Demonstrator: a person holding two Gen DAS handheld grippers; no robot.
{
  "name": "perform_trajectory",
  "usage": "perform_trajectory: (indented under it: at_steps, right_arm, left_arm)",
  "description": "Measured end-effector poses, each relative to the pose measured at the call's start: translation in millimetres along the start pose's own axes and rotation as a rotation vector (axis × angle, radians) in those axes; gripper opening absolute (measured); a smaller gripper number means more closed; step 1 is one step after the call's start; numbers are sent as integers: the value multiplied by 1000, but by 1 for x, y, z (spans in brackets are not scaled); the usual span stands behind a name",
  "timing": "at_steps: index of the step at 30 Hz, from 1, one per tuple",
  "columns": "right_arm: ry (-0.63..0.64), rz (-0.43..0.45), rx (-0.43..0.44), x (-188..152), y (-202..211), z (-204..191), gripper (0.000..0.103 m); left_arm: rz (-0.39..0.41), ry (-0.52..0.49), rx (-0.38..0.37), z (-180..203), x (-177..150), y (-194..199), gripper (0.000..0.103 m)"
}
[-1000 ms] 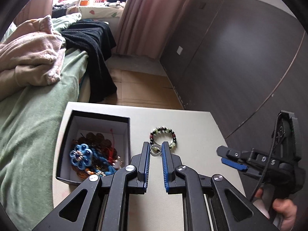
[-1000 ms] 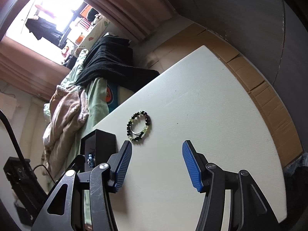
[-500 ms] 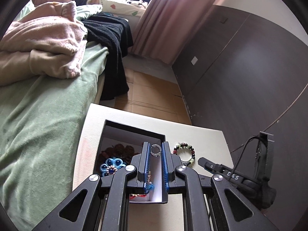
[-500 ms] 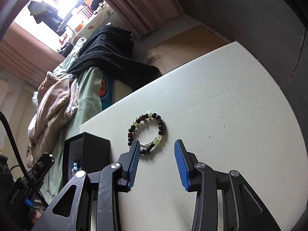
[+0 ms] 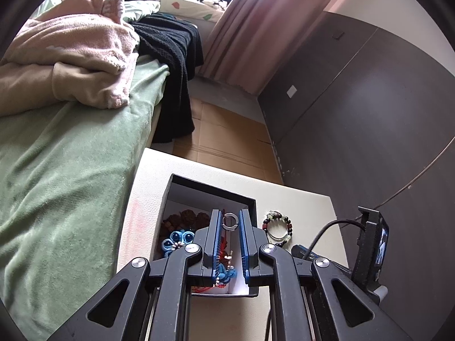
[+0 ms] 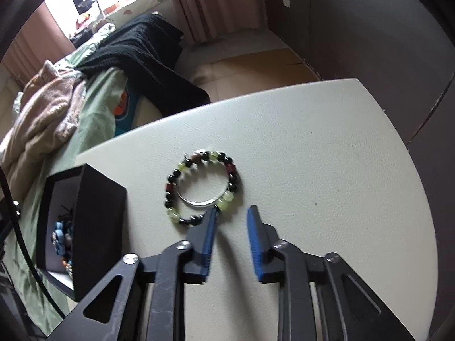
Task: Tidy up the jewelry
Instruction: 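Lift the silver ring over the box with left while right grasps the beaded bracelet, then open left to drop the ring while right carries the beaded bracelet into the box and opens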
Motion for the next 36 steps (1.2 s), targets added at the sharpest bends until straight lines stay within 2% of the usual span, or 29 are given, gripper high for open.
perform_trajectory:
  at_steps: [1,6,9,10,12,13,14,15,17,24,27,30,32,34,36]
  right_arm:
    - [-10,-11,25,-1,0,7,1]
    - [-24,-40,71,-4,0,20,1]
    - [-127,-78,217,-2,-5,28,1]
    - [-145,-73,220,-1,-5,29,3]
    - [-138,-42,173,1,-4,23,20]
    - [-133,-20,173,2,-2,19,39]
    - [-131,-13,173,2,-1,15,51]
    - [-130,-9,170,3,-1,10,52]
    - [-105,9,146,4,-1,-1,52]
    - [98,82,-96,-2,0,-34,52]
    - [98,73,-108,-4,5,-29,47]
    - [91,49,-114,-3,8,-18,28]
    - [80,33,-115,-2,9,-7,12]
    - [66,20,-109,-2,9,3,8]
    - [53,11,-101,-2,8,10,8]
  left_arm:
    - [-2,-1,1,0,0,-1,12]
    - [-8,3,5,1,-1,-4,12]
    - [0,9,6,-1,1,-4,12]
    - [3,10,5,-1,1,-4,12]
    - [6,11,7,-1,1,-4,12]
    - [5,12,10,-2,1,-5,12]
    - [4,11,12,-2,1,-5,12]
    - [3,12,14,-3,1,-6,12]
    - [3,15,17,-4,1,-5,12]
    - [-3,19,16,-6,1,-5,12]
    - [-1,35,4,-7,1,-6,12]
    - [11,48,-12,-7,3,-6,13]
    - [-5,52,-16,-6,3,-9,13]
    - [-27,57,-13,-5,2,-13,15]
    - [-46,66,-11,-6,1,-16,27]
Point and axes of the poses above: each gripper's, at about its wrist camera, not at the fingertips, and y roughly against the way its jaws point, z to its right, x to its top, the point moved 1 cm from there along -y, roughly the way its jaws point, and after that the axes turned 10 degrees about -x, right-handed, at the moved point
